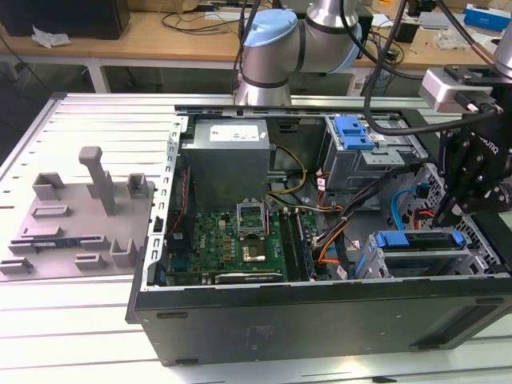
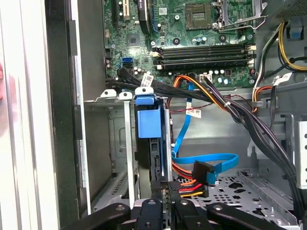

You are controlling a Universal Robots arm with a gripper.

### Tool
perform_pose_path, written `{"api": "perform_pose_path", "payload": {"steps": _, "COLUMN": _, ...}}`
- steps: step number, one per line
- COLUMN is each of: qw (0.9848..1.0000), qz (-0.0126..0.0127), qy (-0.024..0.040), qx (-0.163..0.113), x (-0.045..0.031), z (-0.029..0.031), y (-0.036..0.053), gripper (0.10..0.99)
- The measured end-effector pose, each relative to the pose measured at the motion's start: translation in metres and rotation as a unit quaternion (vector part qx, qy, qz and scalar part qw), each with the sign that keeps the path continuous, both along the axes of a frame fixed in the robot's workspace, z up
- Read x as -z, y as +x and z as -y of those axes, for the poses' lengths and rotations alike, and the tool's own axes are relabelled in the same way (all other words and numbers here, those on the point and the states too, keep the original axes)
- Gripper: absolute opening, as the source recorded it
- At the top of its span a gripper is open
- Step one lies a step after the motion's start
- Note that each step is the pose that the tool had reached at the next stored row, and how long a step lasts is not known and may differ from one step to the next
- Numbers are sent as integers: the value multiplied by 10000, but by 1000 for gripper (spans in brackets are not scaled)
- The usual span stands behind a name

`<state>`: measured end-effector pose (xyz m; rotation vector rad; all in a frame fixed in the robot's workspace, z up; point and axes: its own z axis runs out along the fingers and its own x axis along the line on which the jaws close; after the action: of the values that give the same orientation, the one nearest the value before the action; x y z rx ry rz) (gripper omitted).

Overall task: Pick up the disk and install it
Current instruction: 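Insert the first disk wire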

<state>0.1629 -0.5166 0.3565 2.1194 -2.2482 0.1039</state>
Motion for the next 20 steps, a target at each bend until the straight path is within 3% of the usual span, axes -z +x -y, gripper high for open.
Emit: {"api": "perform_pose_path", "payload": {"steps": 20, "qw": 10000, "qz": 0, "qy": 0, "qx": 0, "x": 62, "z": 14, "y": 0, "gripper": 165}}
